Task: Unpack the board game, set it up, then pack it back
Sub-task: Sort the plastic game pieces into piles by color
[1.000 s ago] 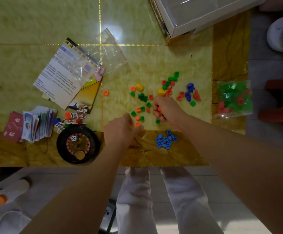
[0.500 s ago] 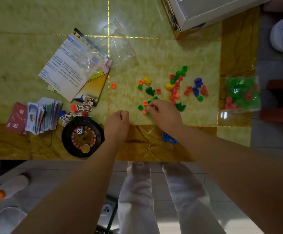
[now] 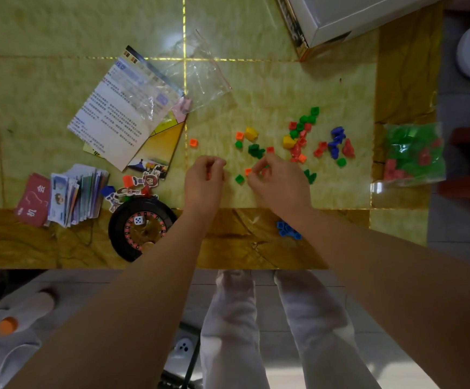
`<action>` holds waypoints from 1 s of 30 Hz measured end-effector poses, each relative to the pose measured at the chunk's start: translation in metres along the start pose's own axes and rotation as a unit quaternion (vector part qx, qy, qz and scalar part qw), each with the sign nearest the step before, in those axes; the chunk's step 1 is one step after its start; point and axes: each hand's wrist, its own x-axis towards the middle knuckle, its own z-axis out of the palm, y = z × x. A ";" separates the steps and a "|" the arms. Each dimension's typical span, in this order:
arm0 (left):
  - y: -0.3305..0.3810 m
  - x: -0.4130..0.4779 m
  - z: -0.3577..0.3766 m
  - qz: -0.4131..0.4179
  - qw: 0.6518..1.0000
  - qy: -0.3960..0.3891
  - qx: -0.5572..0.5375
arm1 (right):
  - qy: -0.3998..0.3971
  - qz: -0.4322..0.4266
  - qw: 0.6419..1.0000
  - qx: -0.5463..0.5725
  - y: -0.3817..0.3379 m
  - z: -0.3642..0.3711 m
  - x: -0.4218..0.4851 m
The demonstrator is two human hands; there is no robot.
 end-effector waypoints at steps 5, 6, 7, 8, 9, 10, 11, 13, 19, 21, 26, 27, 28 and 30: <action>0.017 0.000 0.017 0.032 0.994 -0.017 0.104 | 0.044 0.108 0.971 0.207 0.015 -0.016 0.011; 0.019 -0.001 0.019 0.050 0.987 -0.023 0.154 | 0.058 0.138 0.955 0.256 0.018 -0.018 0.014; 0.021 -0.001 0.022 0.067 0.977 -0.034 0.200 | 0.076 0.166 0.935 0.303 0.020 -0.021 0.017; 0.022 -0.001 0.025 0.079 0.966 -0.039 0.244 | 0.087 0.190 0.916 0.342 0.022 -0.023 0.020; 0.021 -0.001 0.027 0.086 0.955 -0.043 0.281 | 0.091 0.209 0.900 0.371 0.023 -0.024 0.022; 0.021 0.000 0.032 0.088 0.945 -0.042 0.312 | 0.090 0.222 0.890 0.388 0.026 -0.027 0.024; 0.021 0.000 0.032 0.088 0.937 -0.033 0.337 | 0.083 0.226 0.886 0.396 0.025 -0.028 0.025; 0.025 0.001 0.036 0.084 0.930 -0.020 0.357 | 0.062 0.215 0.890 0.397 0.025 -0.031 0.026; 0.034 0.006 0.033 0.039 0.980 0.020 0.195 | -0.021 0.231 0.847 0.479 0.011 -0.043 0.033; 0.038 0.011 0.024 -0.056 0.998 0.034 0.025 | -0.069 0.234 0.828 0.505 0.004 -0.043 0.037; 0.043 0.026 -0.009 -0.144 0.978 0.068 -0.132 | -0.092 0.214 0.858 0.458 -0.018 -0.043 0.051; 0.042 0.028 -0.016 -0.112 0.986 0.087 -0.087 | -0.085 0.193 0.887 0.410 -0.022 -0.039 0.056; 0.040 0.029 -0.020 -0.081 0.991 0.102 -0.031 | -0.074 0.165 0.919 0.351 -0.023 -0.036 0.059; 0.036 0.034 -0.027 -0.043 0.987 0.125 0.090 | -0.049 0.083 0.977 0.188 -0.026 -0.028 0.066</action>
